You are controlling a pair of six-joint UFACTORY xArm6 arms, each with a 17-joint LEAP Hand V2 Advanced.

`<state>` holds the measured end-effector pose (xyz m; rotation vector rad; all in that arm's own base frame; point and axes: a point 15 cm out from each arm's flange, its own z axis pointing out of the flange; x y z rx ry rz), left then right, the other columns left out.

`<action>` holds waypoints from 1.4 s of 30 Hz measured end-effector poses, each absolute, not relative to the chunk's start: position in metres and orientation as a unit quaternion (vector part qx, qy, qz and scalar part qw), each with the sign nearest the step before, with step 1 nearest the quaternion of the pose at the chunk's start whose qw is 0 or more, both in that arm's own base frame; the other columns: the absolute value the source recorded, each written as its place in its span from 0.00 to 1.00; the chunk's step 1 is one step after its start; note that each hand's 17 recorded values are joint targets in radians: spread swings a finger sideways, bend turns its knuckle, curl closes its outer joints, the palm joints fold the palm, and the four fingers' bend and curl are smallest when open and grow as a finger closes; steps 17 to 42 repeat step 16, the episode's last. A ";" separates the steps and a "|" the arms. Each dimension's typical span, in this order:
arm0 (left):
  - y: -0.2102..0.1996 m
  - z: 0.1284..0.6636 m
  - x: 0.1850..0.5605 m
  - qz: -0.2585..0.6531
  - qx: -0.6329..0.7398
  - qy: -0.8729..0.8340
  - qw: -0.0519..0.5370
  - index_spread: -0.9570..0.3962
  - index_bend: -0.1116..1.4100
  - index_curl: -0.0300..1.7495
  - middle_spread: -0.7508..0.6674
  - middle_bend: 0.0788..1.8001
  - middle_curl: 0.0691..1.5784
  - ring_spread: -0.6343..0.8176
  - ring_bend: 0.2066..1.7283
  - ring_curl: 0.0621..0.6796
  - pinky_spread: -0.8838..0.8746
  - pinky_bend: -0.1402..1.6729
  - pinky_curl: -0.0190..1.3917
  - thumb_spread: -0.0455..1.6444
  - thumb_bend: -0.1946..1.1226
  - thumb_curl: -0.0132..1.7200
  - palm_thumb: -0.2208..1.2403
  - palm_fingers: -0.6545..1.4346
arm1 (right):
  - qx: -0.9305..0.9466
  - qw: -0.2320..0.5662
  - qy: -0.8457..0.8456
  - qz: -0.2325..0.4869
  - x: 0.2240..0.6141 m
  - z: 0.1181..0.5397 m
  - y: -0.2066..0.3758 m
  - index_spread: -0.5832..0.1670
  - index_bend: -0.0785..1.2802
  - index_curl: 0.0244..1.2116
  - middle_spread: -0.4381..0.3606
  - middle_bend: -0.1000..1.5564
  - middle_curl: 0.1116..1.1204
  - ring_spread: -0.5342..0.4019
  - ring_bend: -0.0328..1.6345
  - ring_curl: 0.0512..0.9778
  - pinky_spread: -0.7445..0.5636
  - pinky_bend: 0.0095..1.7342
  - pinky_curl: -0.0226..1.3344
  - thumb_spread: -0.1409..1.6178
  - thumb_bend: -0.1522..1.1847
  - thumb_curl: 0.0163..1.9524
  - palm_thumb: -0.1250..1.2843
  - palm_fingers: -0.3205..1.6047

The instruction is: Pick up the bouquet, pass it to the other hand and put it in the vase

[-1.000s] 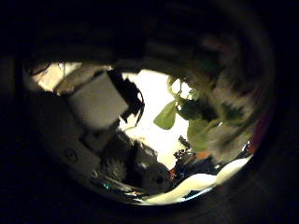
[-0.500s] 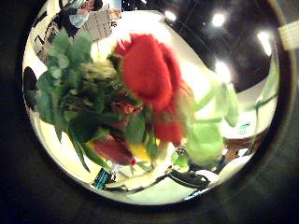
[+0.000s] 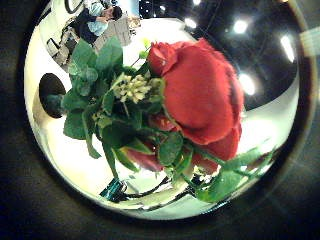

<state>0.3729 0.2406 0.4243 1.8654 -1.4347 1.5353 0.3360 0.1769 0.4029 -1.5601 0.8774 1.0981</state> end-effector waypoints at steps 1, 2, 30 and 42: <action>0.245 0.417 0.370 0.529 0.662 -0.504 0.167 0.66 0.16 0.13 0.91 0.05 0.06 0.87 0.12 0.23 0.85 0.19 0.23 0.48 0.12 0.20 0.29 0.25 | -0.645 0.498 0.362 0.454 0.336 0.403 0.177 0.23 0.20 0.25 0.57 0.16 0.15 0.73 0.14 0.23 0.80 0.14 0.26 0.65 0.10 0.23 0.64 0.23; 0.248 0.410 0.368 0.519 0.669 -0.504 0.169 0.66 0.16 0.13 0.91 0.05 0.06 0.87 0.12 0.23 0.85 0.19 0.23 0.48 0.12 0.20 0.29 0.25 | -0.645 0.498 0.361 0.454 0.336 0.404 0.178 0.23 0.20 0.25 0.57 0.16 0.15 0.73 0.14 0.23 0.80 0.14 0.26 0.65 0.10 0.23 0.64 0.23; 0.279 0.316 0.290 0.405 0.755 -0.482 0.183 0.69 0.17 0.14 0.92 0.05 0.05 0.87 0.10 0.24 0.86 0.19 0.23 0.49 0.12 0.20 0.30 0.26 | -0.650 0.499 0.351 0.453 0.331 0.406 0.180 0.23 0.20 0.26 0.58 0.17 0.15 0.73 0.13 0.21 0.80 0.13 0.25 0.65 0.10 0.23 0.64 0.24; 0.279 0.316 0.290 0.405 0.755 -0.482 0.183 0.69 0.17 0.14 0.92 0.05 0.05 0.87 0.10 0.24 0.86 0.19 0.23 0.49 0.12 0.20 0.30 0.26 | -0.650 0.499 0.351 0.453 0.331 0.406 0.180 0.23 0.20 0.26 0.58 0.17 0.15 0.73 0.13 0.21 0.80 0.13 0.25 0.65 0.10 0.23 0.64 0.24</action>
